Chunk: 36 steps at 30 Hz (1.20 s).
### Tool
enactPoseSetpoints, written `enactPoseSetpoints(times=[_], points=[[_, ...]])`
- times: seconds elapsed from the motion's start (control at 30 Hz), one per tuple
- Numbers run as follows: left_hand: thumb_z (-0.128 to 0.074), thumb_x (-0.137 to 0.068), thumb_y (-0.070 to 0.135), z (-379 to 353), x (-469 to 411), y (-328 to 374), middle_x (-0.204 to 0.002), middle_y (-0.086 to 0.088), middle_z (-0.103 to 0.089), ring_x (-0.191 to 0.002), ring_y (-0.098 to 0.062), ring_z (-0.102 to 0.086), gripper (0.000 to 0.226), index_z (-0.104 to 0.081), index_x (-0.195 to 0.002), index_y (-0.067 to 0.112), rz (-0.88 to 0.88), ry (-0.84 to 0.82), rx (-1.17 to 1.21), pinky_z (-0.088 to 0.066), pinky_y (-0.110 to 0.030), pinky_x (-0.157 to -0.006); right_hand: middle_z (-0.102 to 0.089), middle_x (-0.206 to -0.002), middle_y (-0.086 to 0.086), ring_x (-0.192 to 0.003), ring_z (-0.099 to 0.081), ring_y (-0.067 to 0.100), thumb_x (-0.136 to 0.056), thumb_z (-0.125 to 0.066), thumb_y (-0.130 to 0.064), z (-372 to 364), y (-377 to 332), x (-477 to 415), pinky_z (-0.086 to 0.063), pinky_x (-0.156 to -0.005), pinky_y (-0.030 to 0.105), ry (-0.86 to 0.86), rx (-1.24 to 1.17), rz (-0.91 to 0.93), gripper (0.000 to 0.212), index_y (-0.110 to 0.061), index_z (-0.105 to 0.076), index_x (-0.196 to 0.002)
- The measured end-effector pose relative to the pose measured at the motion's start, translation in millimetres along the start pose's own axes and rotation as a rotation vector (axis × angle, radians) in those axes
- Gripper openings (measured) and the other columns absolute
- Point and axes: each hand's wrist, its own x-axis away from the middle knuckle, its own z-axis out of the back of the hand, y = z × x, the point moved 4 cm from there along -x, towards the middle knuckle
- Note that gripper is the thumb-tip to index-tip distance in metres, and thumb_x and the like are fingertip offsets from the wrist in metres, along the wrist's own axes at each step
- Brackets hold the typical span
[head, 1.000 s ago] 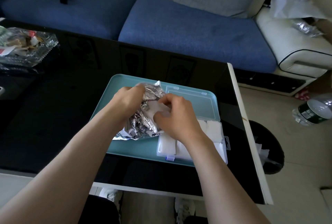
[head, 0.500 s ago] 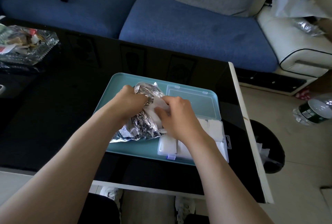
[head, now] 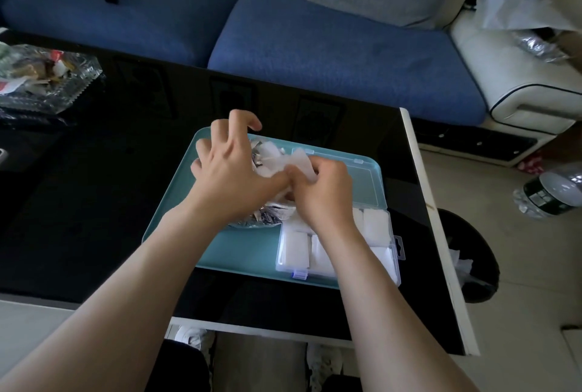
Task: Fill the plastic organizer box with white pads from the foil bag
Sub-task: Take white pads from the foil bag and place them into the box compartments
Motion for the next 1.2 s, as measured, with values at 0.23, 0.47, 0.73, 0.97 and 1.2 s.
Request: enactPoseSetpoints(times=[0.23, 0.47, 0.73, 0.97, 1.2], points=[[-0.076, -0.079, 0.028, -16.3, -4.8, -19.0, -0.138, -0.004, -0.03, -0.113, -0.039, -0.044, 0.042, -0.045, -0.107, 0.026, -0.019, -0.083, -0.298, -0.045, -0.055, -0.097, -0.06, -0.067, 0.001, -0.065, -0.057, 0.024, -0.099, -0.069, -0.028, -4.9, -4.3, -0.9, -0.038, -0.053, 0.034, 0.044, 0.069, 0.064, 0.031, -0.012, -0.061, -0.074], [-0.064, -0.093, 0.011, -9.9, -9.2, -29.6, -0.138, -0.004, -0.039, -0.119, -0.042, -0.048, 0.026, -0.074, -0.106, 0.031, -0.028, -0.022, -0.441, -0.044, -0.054, -0.097, -0.058, -0.08, 0.001, -0.081, -0.058, 0.03, -0.102, -0.063, -0.026, -5.9, -0.5, -3.2, -0.03, -0.057, 0.028, 0.118, 0.137, 0.098, 0.026, -0.017, -0.054, -0.079], [-0.058, -0.088, 0.038, -12.0, -9.2, -26.7, -0.151, -0.005, -0.037, -0.133, -0.041, -0.04, 0.025, -0.075, -0.104, 0.029, 0.035, -0.031, -0.51, -0.028, -0.055, -0.116, -0.059, -0.084, -0.005, -0.083, -0.061, 0.021, -0.103, -0.064, -0.024, 6.8, -6.3, -3.8, -0.05, -0.067, 0.038, 0.199, 0.182, 0.138, 0.017, -0.012, -0.063, -0.091], [-0.072, -0.083, 0.03, 1.3, -7.8, -4.9, -0.15, -0.004, -0.047, -0.146, -0.034, -0.028, 0.027, -0.077, -0.11, 0.028, -0.094, 0.216, -0.182, -0.021, -0.052, -0.121, -0.07, -0.087, -0.01, -0.081, -0.069, 0.007, -0.104, -0.064, -0.025, 22.5, -17.2, -1.3, -0.061, -0.067, 0.031, 0.179, -0.029, 0.066, 0.009, -0.02, -0.071, -0.1], [-0.074, -0.09, 0.05, -7.4, -1.4, 22.0, -0.117, 0.012, -0.072, -0.112, -0.004, -0.066, 0.048, -0.066, -0.129, 0.023, 0.066, 0.226, 0.551, -0.054, -0.031, -0.097, -0.077, -0.092, -0.005, -0.086, -0.077, 0.013, -0.104, -0.066, -0.024, 31.7, -27.2, 7.5, -0.067, -0.073, 0.042, 0.232, -0.351, -0.035, 0.009, -0.023, -0.075, -0.103]])
